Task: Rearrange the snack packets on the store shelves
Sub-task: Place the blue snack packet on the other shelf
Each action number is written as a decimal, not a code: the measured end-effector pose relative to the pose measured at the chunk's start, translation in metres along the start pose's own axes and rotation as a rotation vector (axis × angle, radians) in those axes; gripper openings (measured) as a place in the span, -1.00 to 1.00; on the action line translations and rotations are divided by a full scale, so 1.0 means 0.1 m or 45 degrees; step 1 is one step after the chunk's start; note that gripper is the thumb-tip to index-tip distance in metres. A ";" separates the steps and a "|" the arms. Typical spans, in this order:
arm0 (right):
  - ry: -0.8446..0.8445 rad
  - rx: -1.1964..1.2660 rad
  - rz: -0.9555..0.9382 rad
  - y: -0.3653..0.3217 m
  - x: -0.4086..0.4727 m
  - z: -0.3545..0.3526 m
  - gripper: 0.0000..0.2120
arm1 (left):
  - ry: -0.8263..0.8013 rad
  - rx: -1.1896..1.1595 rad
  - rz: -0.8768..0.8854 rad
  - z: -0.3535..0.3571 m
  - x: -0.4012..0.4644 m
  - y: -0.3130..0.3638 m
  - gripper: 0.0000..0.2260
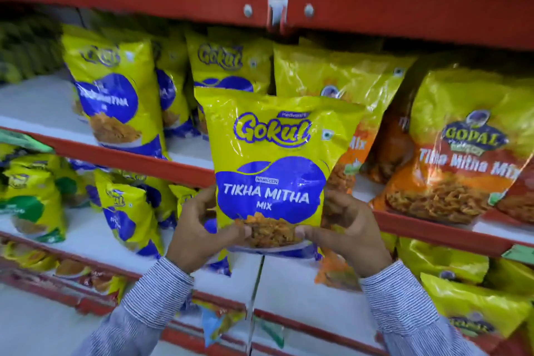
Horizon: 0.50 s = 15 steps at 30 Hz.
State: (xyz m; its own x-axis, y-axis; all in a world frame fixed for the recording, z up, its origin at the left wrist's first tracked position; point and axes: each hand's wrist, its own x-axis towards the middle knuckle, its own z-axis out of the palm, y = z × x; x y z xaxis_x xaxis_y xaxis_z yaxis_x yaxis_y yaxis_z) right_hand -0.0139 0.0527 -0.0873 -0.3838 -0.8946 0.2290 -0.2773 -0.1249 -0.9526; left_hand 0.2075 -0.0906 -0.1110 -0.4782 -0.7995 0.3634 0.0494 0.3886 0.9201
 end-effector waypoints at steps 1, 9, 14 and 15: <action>0.010 0.007 -0.009 -0.06 0.04 0.03 -0.47 | 0.013 -0.001 0.007 -0.03 0.04 0.04 -0.61; -0.018 -0.013 -0.064 -0.32 0.26 0.67 -0.61 | 0.172 -0.058 -0.049 -0.60 0.20 -0.03 -0.52; 0.091 -0.074 -0.153 -0.63 0.99 1.31 -0.62 | 0.149 -0.079 0.071 -1.15 0.95 0.22 -0.63; 0.091 -0.091 -0.166 -0.64 1.07 1.31 -0.56 | 0.150 -0.055 0.072 -1.19 1.06 0.19 -0.61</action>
State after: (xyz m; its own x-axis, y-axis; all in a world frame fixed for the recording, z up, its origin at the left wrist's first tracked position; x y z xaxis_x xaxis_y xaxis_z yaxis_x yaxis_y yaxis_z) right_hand 0.0781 -0.0908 -0.0279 -0.4016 -0.8395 0.3660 -0.3898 -0.2049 -0.8978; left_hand 0.2625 -0.2225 -0.0372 -0.3675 -0.8260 0.4273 0.1121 0.4168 0.9021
